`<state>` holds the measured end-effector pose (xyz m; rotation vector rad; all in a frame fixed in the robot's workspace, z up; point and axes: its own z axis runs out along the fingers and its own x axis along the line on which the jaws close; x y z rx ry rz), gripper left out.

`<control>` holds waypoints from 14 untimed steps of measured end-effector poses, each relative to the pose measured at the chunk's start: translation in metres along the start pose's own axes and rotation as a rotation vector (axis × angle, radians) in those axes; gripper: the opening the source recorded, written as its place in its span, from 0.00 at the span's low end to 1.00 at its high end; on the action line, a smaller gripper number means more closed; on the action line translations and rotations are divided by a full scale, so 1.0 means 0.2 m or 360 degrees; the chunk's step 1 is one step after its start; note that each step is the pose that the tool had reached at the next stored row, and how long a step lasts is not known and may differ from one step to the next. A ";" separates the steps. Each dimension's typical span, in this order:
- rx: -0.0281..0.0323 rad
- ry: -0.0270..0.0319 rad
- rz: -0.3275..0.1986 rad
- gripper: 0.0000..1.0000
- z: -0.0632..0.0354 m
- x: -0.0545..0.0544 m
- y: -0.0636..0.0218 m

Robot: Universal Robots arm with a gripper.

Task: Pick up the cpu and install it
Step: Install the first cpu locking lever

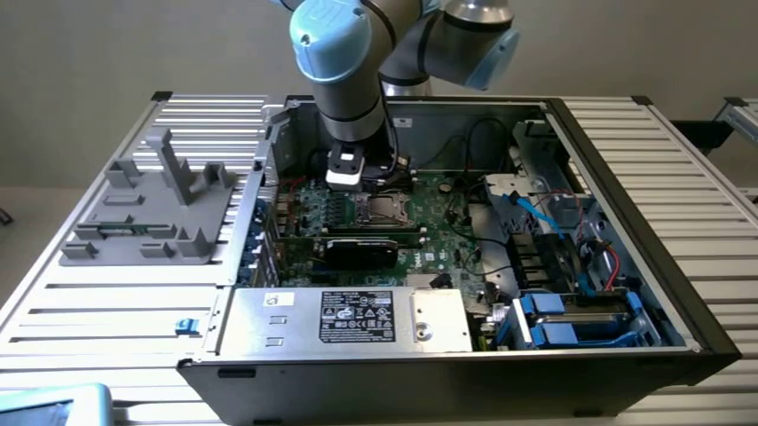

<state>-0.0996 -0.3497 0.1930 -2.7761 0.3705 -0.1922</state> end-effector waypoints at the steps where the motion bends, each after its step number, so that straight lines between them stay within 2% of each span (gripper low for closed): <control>1: 0.00020 0.00001 0.0000 0.11 -0.005 0.00 -0.001; 5: 0.00082 -0.00023 0.0001 0.11 -0.042 -0.05 0.002; 8: 0.00093 -0.00024 0.0002 0.11 -0.052 -0.10 0.012; 14: 0.00103 0.00018 0.0000 0.11 -0.054 -0.12 0.016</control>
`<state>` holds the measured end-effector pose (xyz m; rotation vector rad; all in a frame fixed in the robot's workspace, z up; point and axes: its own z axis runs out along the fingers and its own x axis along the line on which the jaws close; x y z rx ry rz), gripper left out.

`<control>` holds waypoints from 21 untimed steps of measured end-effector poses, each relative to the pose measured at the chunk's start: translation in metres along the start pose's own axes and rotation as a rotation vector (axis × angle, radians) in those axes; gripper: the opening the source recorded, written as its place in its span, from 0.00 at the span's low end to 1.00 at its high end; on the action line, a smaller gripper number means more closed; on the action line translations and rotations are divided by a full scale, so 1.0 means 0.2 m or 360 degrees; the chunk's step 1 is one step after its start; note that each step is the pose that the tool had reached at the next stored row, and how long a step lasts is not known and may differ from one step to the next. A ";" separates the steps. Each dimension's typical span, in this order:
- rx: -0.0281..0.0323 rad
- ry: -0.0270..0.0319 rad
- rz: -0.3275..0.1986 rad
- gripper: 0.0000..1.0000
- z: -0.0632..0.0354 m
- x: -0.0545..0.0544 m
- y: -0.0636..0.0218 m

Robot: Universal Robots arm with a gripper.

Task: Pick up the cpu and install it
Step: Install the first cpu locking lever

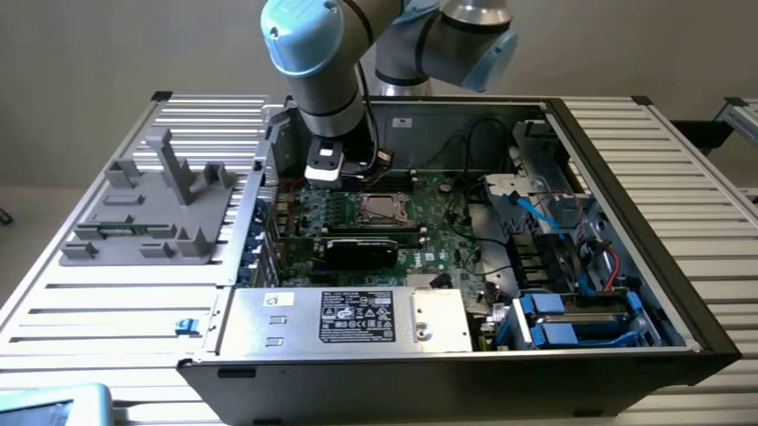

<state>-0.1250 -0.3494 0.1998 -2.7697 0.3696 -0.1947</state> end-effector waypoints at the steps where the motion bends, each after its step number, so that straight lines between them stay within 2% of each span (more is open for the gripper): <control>1: 0.00002 0.00006 0.0000 0.11 0.000 0.00 0.000; 10: 0.00025 0.00078 -0.0003 0.11 0.010 -0.01 -0.001; 21: 0.00050 0.00170 -0.0006 0.11 0.023 0.01 -0.004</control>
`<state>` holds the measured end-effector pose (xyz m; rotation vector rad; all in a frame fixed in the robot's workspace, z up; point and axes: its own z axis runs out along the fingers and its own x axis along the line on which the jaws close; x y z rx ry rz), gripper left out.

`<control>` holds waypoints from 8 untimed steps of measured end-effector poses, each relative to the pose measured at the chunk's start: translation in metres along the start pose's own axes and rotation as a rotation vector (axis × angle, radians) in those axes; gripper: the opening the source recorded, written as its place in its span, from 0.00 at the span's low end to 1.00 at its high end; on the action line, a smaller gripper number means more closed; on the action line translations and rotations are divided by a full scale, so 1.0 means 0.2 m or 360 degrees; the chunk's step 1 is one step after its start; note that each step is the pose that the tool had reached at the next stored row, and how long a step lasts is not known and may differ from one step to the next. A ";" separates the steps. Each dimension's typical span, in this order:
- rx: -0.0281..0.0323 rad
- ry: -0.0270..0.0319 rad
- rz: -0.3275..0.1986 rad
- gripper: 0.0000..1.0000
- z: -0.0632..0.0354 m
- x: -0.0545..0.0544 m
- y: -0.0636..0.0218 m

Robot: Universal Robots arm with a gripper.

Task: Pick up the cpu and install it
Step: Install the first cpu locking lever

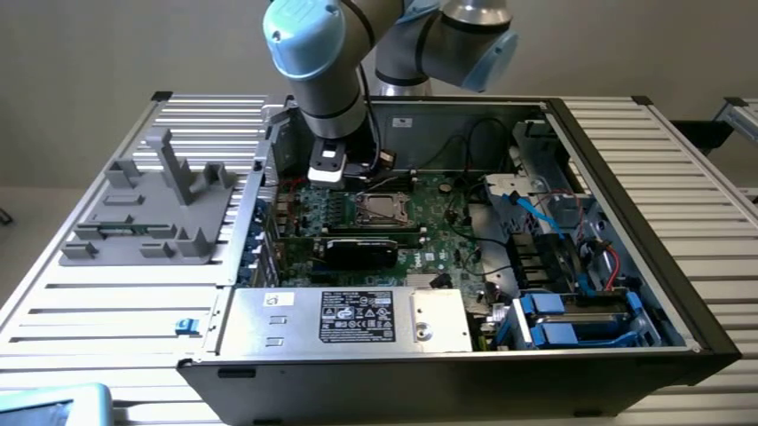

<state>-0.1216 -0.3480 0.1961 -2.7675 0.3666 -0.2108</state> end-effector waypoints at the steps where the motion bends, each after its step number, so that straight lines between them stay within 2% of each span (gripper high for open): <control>1: 0.00004 0.00008 0.0000 0.11 0.001 0.00 0.000; 8: 0.00026 0.00066 -0.0002 0.11 0.005 0.01 -0.003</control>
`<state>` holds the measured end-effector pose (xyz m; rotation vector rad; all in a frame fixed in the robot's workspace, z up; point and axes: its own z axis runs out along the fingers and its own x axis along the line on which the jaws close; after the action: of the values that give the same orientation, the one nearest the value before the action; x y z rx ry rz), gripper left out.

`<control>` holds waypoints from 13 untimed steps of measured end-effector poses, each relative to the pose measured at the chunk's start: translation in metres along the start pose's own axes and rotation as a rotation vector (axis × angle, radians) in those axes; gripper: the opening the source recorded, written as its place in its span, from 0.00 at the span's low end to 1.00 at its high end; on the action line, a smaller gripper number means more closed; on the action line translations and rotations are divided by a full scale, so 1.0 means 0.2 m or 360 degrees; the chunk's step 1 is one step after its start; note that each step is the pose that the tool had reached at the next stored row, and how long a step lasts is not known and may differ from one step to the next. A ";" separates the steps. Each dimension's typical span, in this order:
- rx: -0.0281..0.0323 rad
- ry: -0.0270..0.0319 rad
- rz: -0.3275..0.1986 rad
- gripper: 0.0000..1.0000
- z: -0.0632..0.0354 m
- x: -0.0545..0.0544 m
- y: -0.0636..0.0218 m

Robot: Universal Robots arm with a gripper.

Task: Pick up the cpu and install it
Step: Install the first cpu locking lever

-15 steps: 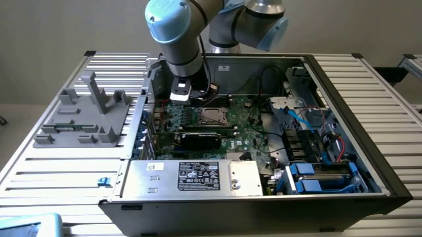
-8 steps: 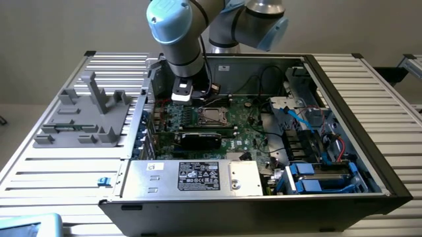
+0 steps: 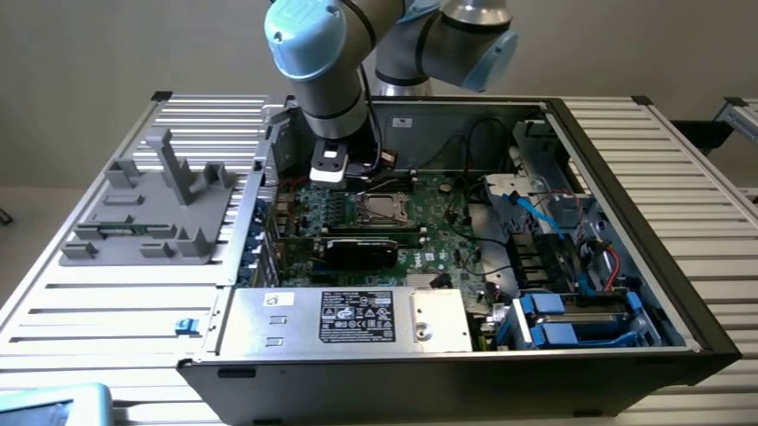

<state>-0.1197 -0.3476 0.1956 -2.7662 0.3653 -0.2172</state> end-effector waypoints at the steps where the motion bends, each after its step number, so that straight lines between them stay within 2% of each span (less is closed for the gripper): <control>1: 0.00004 0.00012 0.0000 0.11 0.000 0.00 0.000; 13: 0.00042 0.00129 -0.0004 0.11 0.008 0.02 -0.003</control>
<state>-0.1154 -0.3476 0.1947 -2.7641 0.3634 -0.2294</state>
